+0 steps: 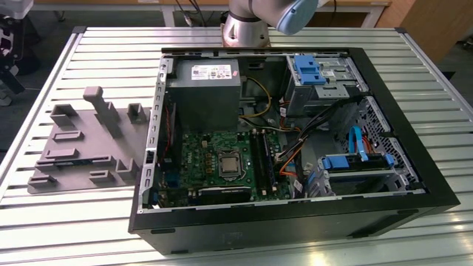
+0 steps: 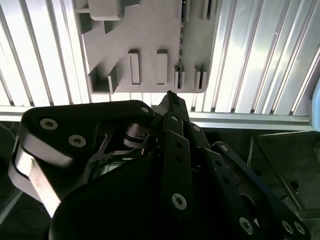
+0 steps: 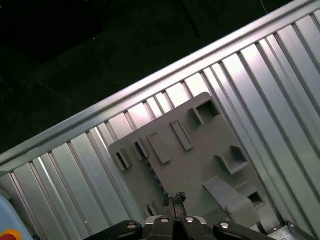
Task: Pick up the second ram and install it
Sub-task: 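Pick up the second ram and move it above second insertion slot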
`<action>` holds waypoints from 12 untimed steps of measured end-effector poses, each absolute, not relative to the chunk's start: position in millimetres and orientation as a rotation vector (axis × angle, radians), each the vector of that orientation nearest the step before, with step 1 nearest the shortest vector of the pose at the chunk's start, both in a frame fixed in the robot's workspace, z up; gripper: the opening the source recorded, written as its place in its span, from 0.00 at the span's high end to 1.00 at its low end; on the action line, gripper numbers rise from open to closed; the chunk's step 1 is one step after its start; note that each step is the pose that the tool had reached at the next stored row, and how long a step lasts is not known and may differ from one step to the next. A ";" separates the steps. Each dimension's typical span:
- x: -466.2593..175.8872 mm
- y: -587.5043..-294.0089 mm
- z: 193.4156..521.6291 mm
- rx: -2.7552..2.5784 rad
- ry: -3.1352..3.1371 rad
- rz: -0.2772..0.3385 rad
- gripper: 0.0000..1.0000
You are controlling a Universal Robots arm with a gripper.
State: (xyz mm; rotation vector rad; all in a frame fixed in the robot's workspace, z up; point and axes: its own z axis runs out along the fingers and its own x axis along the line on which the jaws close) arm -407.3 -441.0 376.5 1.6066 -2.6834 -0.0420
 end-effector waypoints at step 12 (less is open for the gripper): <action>-407.3 -441.0 376.4 1.650 -2.656 -0.040 0.89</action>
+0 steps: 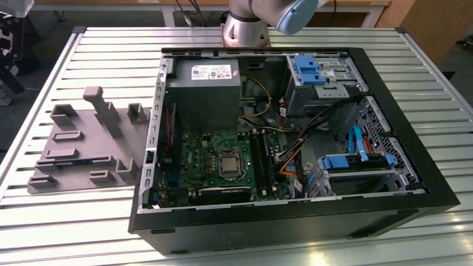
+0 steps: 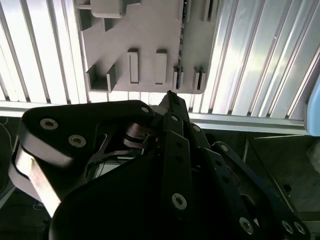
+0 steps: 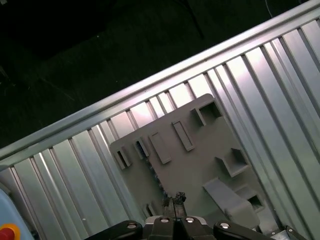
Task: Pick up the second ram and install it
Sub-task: 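Pick up the second ram and move it above second insertion slot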
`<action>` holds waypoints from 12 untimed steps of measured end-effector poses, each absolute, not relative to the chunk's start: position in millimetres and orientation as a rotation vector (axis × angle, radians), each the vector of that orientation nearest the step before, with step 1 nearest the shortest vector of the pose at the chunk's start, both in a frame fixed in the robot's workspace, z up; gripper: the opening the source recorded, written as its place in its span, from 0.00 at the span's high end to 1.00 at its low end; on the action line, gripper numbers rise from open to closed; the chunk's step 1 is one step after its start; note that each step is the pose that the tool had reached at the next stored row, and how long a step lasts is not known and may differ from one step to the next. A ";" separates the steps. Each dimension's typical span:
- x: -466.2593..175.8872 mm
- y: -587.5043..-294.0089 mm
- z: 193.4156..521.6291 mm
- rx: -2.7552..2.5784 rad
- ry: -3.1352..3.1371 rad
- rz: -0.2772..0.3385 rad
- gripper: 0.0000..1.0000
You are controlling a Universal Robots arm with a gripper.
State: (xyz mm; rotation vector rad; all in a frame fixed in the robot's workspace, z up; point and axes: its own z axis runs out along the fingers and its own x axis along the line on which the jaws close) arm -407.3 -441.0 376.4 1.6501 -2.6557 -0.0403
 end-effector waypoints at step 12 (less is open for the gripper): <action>-407.7 -441.0 375.7 1.886 -2.491 -0.038 0.89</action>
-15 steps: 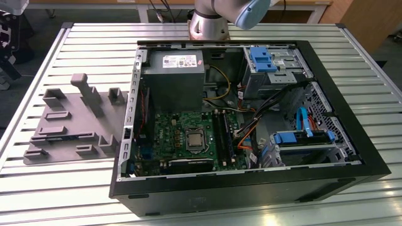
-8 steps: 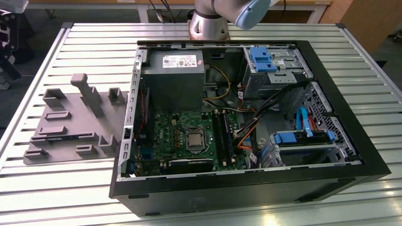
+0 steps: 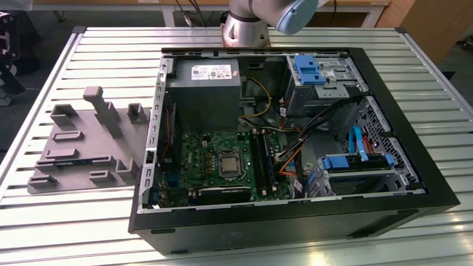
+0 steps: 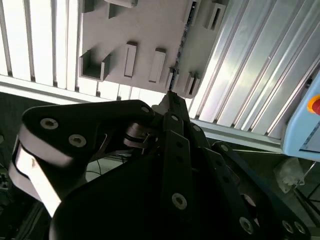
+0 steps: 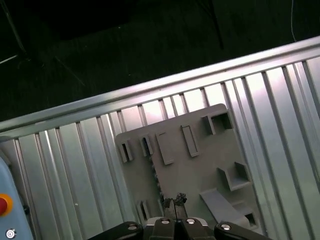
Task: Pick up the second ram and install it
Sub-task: 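Pick up the second ram and move it above second insertion slot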
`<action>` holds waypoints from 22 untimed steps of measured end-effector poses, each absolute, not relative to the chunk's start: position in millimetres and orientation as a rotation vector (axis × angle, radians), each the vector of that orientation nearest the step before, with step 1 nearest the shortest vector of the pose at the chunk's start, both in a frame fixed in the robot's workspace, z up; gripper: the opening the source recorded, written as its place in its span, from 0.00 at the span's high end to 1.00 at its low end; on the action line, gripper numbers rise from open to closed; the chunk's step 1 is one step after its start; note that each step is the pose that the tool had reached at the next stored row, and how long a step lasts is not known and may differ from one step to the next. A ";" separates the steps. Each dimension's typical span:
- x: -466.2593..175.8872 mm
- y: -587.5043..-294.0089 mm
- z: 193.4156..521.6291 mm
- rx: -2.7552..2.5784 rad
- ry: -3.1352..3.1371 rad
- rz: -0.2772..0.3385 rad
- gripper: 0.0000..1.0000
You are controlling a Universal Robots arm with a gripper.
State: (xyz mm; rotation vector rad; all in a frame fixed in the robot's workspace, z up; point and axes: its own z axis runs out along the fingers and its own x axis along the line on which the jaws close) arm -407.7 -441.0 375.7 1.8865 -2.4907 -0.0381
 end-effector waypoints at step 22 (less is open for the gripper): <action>-407.7 -441.0 374.4 2.094 -2.316 -0.036 0.89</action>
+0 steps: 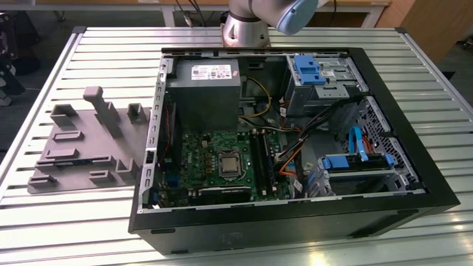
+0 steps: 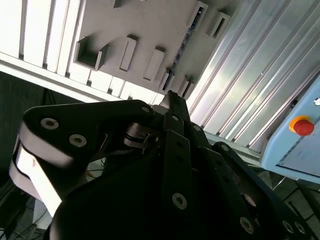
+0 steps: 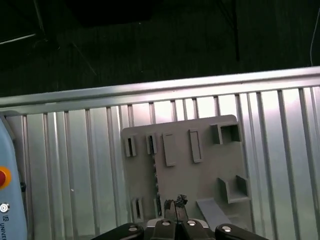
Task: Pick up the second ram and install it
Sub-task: 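Pick up the second ram and move it above second insertion slot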
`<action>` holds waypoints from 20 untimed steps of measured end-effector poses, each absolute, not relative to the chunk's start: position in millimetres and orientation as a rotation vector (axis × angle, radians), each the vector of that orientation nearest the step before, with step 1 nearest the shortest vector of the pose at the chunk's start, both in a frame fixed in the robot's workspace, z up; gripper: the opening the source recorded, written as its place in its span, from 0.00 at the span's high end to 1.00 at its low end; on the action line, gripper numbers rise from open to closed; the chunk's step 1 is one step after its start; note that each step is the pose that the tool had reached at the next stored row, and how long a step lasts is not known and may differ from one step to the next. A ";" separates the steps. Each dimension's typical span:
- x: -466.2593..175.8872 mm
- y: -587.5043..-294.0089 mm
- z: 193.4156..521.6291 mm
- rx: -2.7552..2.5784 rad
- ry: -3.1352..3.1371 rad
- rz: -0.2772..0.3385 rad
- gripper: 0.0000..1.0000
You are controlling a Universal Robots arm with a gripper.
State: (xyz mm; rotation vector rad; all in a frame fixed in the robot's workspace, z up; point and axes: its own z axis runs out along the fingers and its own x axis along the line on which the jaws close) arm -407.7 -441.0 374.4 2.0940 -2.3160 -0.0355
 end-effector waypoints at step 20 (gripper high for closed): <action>-407.8 -442.0 359.0 2.128 -2.289 -0.031 0.53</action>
